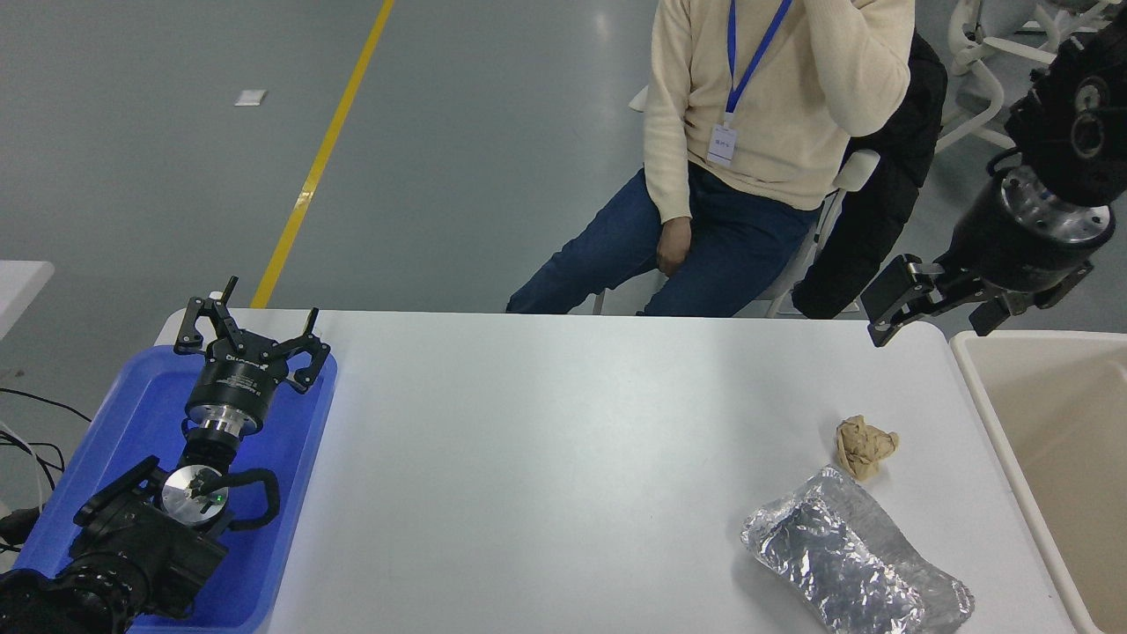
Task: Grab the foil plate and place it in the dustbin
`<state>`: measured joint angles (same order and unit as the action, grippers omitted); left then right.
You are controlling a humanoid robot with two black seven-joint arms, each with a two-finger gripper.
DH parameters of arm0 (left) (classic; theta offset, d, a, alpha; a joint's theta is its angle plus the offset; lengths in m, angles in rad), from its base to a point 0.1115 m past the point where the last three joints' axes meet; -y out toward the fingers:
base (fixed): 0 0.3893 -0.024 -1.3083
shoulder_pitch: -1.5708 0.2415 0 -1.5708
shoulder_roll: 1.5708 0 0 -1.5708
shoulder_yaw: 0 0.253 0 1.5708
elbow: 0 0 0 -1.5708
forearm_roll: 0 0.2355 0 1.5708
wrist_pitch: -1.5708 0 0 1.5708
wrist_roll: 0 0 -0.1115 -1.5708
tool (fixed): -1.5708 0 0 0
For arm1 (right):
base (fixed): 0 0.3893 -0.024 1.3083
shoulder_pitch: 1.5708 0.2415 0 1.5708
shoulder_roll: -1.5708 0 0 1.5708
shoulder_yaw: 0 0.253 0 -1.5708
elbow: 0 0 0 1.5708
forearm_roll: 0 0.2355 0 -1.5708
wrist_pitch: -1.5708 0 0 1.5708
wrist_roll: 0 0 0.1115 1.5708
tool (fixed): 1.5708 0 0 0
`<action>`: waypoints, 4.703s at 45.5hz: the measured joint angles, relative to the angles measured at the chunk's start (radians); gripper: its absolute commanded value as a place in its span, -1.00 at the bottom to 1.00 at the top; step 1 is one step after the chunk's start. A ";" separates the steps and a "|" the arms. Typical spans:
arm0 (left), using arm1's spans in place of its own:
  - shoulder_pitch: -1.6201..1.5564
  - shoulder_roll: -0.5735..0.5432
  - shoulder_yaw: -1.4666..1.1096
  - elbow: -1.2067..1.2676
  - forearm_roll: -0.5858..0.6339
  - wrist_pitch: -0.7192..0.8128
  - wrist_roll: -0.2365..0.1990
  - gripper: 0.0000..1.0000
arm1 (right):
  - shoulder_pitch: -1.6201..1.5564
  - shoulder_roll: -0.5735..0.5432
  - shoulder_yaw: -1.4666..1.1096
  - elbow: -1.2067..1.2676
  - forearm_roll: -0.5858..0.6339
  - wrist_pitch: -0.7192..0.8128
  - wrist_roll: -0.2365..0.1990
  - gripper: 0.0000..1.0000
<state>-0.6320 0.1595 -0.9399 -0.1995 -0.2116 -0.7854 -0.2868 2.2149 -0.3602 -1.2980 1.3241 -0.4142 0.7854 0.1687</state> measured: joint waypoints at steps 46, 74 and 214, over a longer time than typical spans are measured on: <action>0.001 0.000 0.003 0.000 0.000 0.000 0.000 1.00 | 0.001 0.001 0.008 -0.001 0.000 0.000 0.000 1.00; 0.001 0.000 0.003 0.000 0.000 0.000 0.001 1.00 | -0.019 -0.003 -0.009 0.000 0.000 0.000 0.000 1.00; 0.001 0.000 0.003 0.000 0.000 0.000 0.000 1.00 | -0.654 -0.156 0.128 0.077 -0.353 -0.466 0.006 -1.00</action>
<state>-0.6311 0.1596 -0.9373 -0.1994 -0.2116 -0.7854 -0.2869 1.5607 -0.5166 -1.1701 1.4011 -0.7674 0.3196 0.1745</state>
